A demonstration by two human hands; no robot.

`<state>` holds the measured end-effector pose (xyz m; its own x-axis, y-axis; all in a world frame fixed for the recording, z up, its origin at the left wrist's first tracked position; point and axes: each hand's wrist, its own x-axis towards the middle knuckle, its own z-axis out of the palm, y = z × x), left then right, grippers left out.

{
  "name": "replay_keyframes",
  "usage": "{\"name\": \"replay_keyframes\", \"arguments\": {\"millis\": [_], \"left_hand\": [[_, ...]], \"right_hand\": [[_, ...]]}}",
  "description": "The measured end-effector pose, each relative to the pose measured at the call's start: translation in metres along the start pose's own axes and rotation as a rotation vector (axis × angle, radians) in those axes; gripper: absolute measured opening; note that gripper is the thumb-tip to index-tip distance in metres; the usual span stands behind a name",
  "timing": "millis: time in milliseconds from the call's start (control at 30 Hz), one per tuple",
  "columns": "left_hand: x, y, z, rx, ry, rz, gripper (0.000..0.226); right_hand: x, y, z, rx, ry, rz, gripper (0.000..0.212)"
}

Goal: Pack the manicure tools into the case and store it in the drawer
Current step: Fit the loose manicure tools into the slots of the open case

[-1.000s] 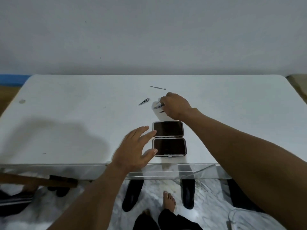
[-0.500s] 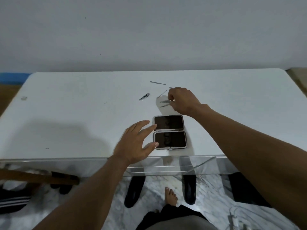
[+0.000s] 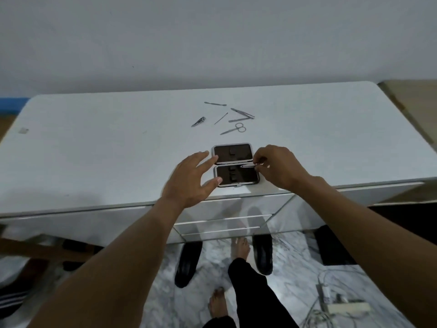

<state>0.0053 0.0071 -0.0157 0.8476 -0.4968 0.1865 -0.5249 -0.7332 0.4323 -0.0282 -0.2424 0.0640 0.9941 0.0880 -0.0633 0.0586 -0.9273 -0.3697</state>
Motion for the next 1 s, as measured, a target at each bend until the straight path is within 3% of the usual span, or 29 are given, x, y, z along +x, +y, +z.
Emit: {"name": "replay_keyframes", "arguments": {"millis": [267, 1000], "left_hand": [[0.0, -0.002, 0.002, 0.002, 0.03, -0.016, 0.063], [0.001, -0.001, 0.001, -0.001, 0.051, -0.019, 0.061]], "right_hand": [[-0.003, -0.006, 0.004, -0.041, -0.032, -0.092, 0.013], [0.004, -0.012, 0.004, -0.01, -0.151, -0.051, 0.011]]}}
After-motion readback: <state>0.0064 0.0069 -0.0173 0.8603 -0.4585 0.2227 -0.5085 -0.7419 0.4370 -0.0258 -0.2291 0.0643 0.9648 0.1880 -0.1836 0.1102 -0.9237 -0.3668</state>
